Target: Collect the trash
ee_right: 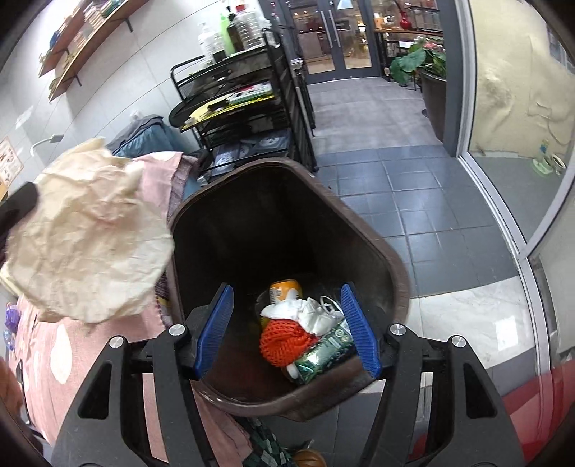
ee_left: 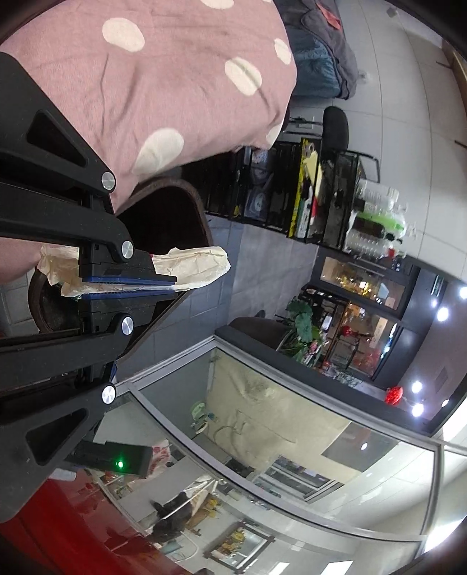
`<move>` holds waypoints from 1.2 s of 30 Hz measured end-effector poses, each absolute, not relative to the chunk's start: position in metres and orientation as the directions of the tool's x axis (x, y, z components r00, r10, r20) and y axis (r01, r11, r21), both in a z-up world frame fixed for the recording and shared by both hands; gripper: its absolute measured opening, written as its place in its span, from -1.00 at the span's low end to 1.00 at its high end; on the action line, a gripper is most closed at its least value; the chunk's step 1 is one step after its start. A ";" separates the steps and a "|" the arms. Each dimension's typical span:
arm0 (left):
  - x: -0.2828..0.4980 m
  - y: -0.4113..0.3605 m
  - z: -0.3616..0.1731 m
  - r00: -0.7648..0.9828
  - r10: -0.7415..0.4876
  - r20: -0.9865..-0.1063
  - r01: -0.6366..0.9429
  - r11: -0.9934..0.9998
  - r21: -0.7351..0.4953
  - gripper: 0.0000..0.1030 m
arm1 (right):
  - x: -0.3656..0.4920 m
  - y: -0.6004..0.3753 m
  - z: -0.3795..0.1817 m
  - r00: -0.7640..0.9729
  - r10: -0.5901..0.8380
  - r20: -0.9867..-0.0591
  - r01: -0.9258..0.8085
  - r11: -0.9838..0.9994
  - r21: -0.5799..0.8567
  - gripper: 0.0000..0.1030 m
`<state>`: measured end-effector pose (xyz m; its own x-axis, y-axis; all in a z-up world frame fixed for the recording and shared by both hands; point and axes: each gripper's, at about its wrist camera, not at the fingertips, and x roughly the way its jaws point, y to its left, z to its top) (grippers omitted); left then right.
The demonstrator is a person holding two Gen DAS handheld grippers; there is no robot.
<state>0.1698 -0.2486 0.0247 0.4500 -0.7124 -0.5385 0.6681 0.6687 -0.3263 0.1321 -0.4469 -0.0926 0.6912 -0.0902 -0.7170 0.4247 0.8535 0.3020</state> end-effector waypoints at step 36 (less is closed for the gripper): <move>0.119 -0.205 0.002 0.701 -0.507 -0.502 0.563 0.825 -0.046 0.88 | 0.099 -0.418 -0.068 0.788 -0.147 -0.598 0.380 0.880 0.285 0.78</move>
<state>0.1190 -0.2051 0.0015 0.7008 -0.5066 -0.5022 0.5631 0.8251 -0.0464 0.0992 -0.4176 -0.0683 0.7882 -0.1465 -0.5977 0.3799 0.8799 0.2853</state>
